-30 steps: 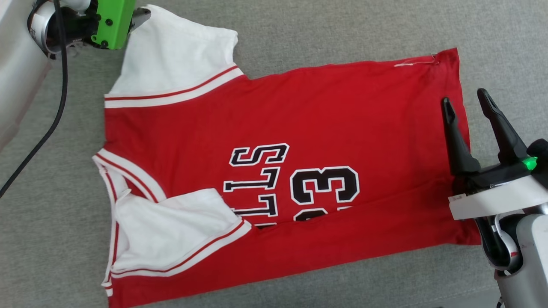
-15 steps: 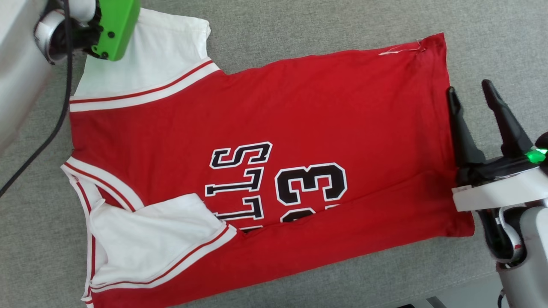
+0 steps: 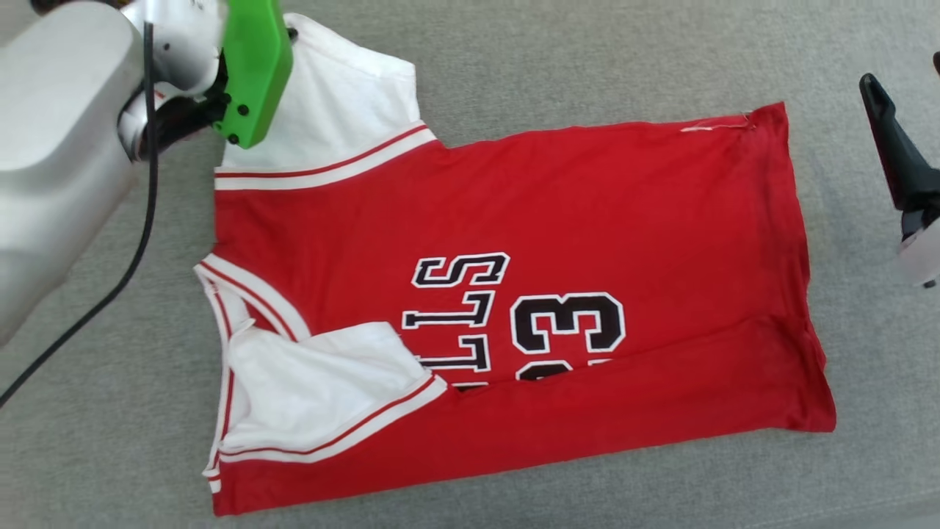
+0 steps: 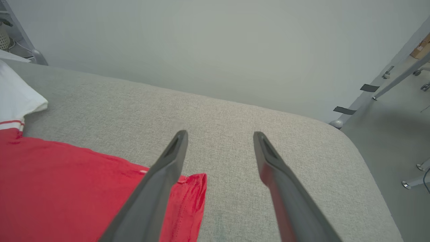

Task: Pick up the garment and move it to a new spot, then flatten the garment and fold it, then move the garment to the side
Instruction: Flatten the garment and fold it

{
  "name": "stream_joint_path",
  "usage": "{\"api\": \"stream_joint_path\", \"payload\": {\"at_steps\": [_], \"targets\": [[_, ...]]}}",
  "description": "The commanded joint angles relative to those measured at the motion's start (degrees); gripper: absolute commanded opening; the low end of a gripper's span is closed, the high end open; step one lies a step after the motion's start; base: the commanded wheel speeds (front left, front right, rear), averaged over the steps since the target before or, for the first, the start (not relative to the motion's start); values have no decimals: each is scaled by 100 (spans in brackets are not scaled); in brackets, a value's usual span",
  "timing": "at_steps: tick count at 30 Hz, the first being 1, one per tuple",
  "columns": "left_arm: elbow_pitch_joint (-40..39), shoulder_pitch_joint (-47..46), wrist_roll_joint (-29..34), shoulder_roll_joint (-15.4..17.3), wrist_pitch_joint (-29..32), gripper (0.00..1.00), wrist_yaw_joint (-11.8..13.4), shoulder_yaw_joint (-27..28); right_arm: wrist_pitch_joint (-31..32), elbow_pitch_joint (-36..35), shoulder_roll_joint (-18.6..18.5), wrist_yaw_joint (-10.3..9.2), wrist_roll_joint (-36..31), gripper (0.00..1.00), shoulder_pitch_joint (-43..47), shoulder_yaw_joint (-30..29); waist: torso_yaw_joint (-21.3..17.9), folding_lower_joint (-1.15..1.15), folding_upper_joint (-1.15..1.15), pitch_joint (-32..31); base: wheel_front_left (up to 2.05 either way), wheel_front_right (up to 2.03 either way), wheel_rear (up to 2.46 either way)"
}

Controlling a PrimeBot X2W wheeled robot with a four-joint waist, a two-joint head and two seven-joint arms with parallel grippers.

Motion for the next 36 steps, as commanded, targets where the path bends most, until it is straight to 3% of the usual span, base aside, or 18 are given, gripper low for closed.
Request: {"api": "stream_joint_path", "payload": {"at_steps": [1, 7, 13, 22, 30, 31, 32, 36], "targets": [[-61, 145, 89, -9, -110, 0, -16, -18, 346, 11, -120, -4, 136, 100, -169, 78, 274, 0, 0, -246, 0, 0, 0], [-352, 338, 237, -79, -502, 0, -16, -51, 2409, 574, -847, -4, 771, 100, -772, 586, 527, 0, 0, -327, 0, 0, 0], [-536, 381, 382, -196, -700, 0, -16, -66, 3602, 1220, -979, -4, 1340, 100, -1324, 910, 754, 0, 0, -200, 0, 0, 0], [-639, 279, 512, -333, -931, 0, 1, -44, 3881, 2296, -638, -4, 1227, 100, -2010, 1370, 980, 0, 0, 118, 0, 0, 0], [-510, 289, 503, -361, -1163, 0, -2, -12, 3692, 3042, -462, -4, 1433, 100, -1819, 1893, 1047, 0, 0, 192, 0, 0, 0], [-489, 304, 497, -349, -1192, 0, -2, -8, 3573, 3048, -456, -4, 1482, 66, -1820, 1908, 1029, 0, 0, 178, 0, 0, 0], [-399, 375, 479, -329, -1343, 0, 0, 24, 3131, 3066, -504, -4, 1565, 0, -1846, 1991, 986, 0, 0, 93, 0, 0, 0], [-253, 568, 404, -340, -1562, 0, 0, 60, 2426, 3037, -611, -4, 1618, 0, -1865, 2058, 946, 0, 0, -124, 0, 0, 0]]}}
